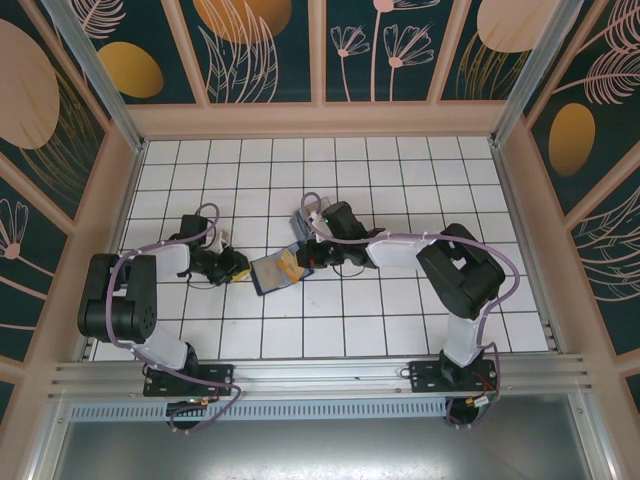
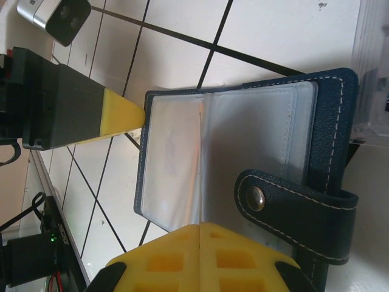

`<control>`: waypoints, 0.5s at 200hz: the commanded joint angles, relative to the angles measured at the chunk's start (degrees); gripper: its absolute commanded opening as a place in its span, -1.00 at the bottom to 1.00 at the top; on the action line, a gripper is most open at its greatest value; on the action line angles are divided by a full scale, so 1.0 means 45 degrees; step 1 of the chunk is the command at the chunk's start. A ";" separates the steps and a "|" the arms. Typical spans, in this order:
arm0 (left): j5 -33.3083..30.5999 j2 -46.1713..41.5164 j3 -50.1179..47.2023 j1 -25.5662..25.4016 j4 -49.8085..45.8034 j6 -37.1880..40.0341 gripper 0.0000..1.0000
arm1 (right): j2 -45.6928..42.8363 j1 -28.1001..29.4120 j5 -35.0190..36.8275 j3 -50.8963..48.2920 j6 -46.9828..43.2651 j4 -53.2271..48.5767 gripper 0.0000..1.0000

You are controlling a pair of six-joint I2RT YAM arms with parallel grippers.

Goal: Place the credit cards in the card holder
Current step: Insert the credit card into the card slot.

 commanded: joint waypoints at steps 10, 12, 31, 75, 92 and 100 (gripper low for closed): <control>0.0321 0.0563 -0.0158 -0.0147 0.0191 -0.0239 -0.59 | 0.0279 -0.0002 -0.0109 -0.0317 0.0427 0.0779 -1.00; 0.0323 0.0582 -0.0145 -0.0147 0.0191 -0.0235 -0.59 | 0.0286 -0.0001 -0.0098 -0.0322 0.0434 0.0808 -1.00; 0.0555 0.0710 -0.0090 -0.0147 0.0220 -0.0304 -0.61 | 0.0526 0.0018 -0.0204 -0.0268 0.0548 0.0890 -1.00; 0.0567 0.0732 0.0032 -0.0147 0.0206 -0.0375 -0.71 | 0.1024 0.0174 -0.0492 0.0054 0.0848 0.1224 -1.00; 0.0558 0.0495 -0.0113 -0.0145 0.0536 -0.0560 -0.75 | 0.1160 0.0213 -0.0529 0.0091 0.1150 0.1458 -1.00; 0.0521 0.0453 -0.0096 -0.0147 0.0528 -0.0543 -0.76 | 0.1171 0.0248 -0.0507 0.0065 0.1215 0.1577 -1.00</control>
